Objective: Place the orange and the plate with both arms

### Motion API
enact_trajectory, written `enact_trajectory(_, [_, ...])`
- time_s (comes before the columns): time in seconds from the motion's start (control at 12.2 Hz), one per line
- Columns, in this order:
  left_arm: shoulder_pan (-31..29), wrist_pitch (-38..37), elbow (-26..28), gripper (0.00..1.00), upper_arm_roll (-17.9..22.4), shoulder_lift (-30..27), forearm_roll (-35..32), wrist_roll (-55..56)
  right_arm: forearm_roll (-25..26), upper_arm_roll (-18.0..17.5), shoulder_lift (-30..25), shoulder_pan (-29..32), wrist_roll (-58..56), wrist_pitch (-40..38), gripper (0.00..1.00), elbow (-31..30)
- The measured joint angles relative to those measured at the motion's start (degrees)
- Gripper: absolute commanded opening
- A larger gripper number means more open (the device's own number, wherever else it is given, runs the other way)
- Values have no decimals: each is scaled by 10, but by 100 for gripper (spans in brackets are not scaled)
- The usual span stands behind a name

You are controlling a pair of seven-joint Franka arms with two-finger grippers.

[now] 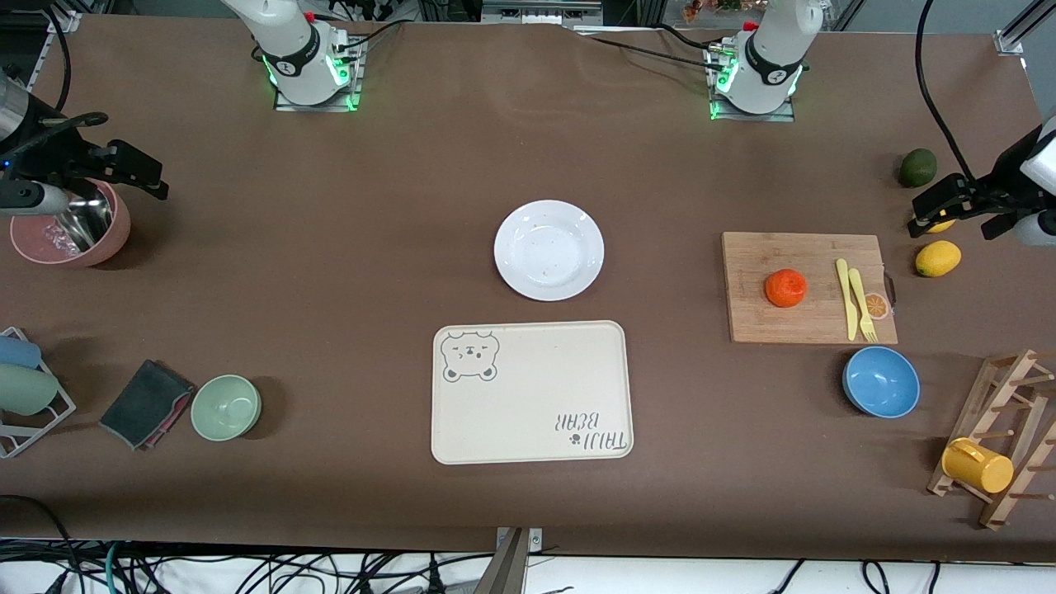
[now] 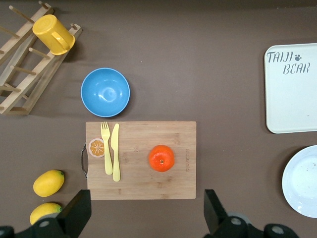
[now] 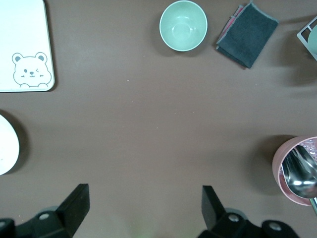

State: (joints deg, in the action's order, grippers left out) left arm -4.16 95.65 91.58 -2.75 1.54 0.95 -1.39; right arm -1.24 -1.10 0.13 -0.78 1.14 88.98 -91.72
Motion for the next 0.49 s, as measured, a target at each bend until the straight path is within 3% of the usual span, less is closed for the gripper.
enact_trajectory(0.49, [0,0,0,100,0,3,0,0,0,0,0,0,0,0,100,0])
